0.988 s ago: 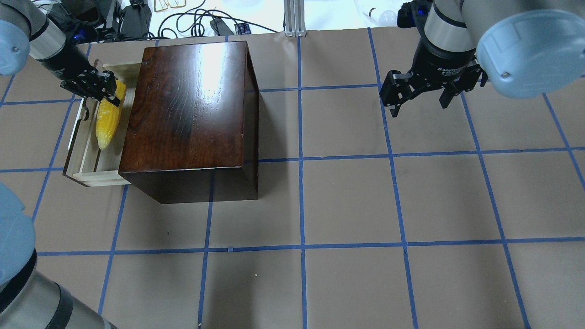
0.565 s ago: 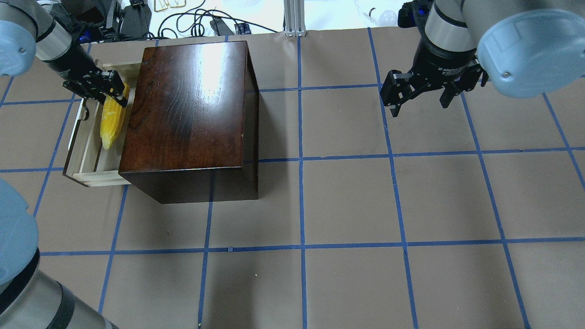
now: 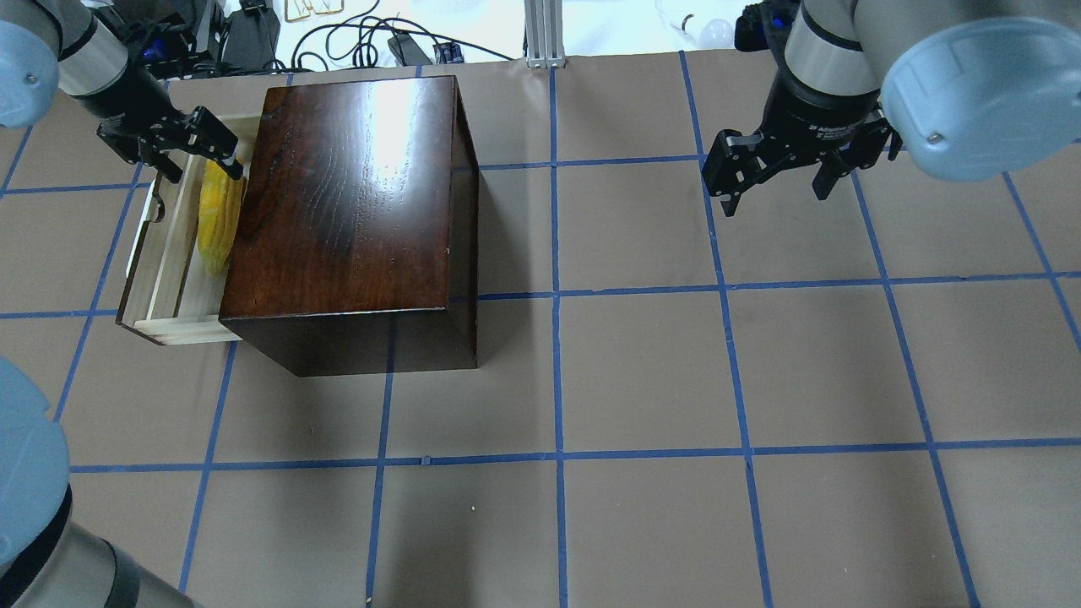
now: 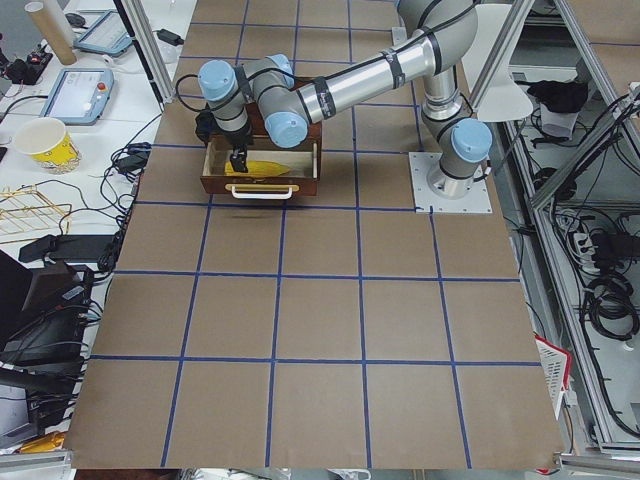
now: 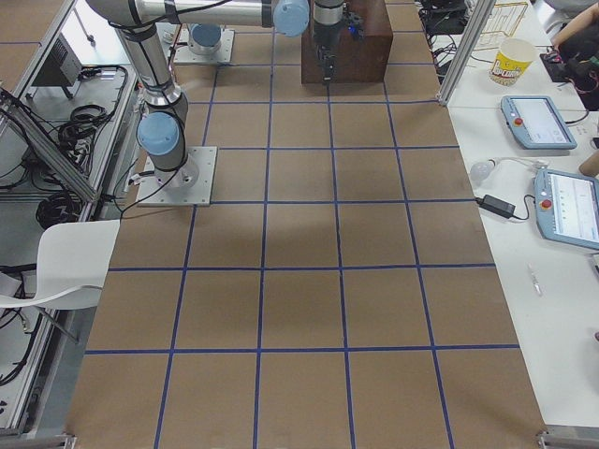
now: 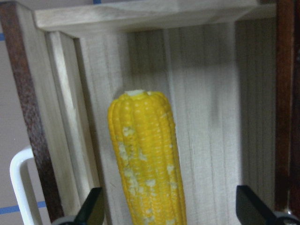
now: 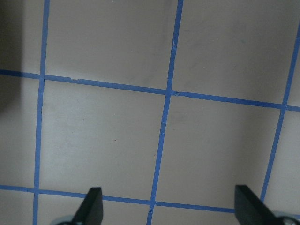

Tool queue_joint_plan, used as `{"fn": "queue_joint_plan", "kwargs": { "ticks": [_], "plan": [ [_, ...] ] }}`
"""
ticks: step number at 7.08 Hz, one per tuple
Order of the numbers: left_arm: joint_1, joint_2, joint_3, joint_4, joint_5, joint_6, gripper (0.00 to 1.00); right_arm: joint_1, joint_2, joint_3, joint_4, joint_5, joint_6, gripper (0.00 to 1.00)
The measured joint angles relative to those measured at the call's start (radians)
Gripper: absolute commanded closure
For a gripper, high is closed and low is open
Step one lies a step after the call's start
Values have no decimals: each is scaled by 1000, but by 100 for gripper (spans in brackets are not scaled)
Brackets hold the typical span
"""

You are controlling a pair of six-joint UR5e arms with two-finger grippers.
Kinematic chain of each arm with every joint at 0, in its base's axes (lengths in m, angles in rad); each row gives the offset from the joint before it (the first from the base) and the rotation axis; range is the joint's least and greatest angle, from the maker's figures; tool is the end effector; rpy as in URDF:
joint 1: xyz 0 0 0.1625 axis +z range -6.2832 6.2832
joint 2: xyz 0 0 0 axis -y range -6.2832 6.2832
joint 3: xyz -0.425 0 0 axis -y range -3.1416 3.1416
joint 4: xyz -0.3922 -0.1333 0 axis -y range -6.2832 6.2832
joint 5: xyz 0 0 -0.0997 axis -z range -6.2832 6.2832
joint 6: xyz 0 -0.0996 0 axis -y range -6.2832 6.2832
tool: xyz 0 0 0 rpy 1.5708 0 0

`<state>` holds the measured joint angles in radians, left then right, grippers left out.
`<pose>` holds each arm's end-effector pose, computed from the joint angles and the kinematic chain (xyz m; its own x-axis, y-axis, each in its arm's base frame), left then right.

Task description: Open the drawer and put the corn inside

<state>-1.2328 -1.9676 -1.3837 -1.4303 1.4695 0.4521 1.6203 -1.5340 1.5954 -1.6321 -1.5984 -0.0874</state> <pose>0.0771 -0.6518 0.3671 -0.9867 0.1085 0.1210 0.1114 0.9936 0.0181 0.1555 -0.4997 0.4636 -0.9903 -0.1365 0.0275 -0.1364 0.9906 0.0025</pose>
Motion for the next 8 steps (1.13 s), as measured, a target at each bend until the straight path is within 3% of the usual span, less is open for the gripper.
{"fn": "queue_joint_plan", "kwargs": {
  "ticks": [4,8],
  "plan": [
    [-91,90,91,-147,48,-132,0,1,0,0,0,0,0,0],
    [-186,153,75,-194,68,-217,0,-1,0,0,0,0,-1,0]
  ]
}}
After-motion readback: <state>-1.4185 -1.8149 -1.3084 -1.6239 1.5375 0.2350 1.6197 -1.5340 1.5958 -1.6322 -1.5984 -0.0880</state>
